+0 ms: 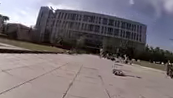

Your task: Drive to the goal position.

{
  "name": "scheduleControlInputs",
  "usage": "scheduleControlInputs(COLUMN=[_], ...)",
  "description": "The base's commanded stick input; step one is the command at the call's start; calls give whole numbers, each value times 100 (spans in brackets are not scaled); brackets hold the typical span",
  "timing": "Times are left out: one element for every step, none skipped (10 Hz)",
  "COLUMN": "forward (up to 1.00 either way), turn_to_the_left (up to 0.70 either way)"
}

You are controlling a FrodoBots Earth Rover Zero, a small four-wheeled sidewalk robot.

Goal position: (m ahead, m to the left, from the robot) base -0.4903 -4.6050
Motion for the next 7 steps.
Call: scheduleControlInputs(forward=[70,70,70,70,70,70,70], turn_to_the_left=[-5,-5,-5,-5,-5,-5,-5])
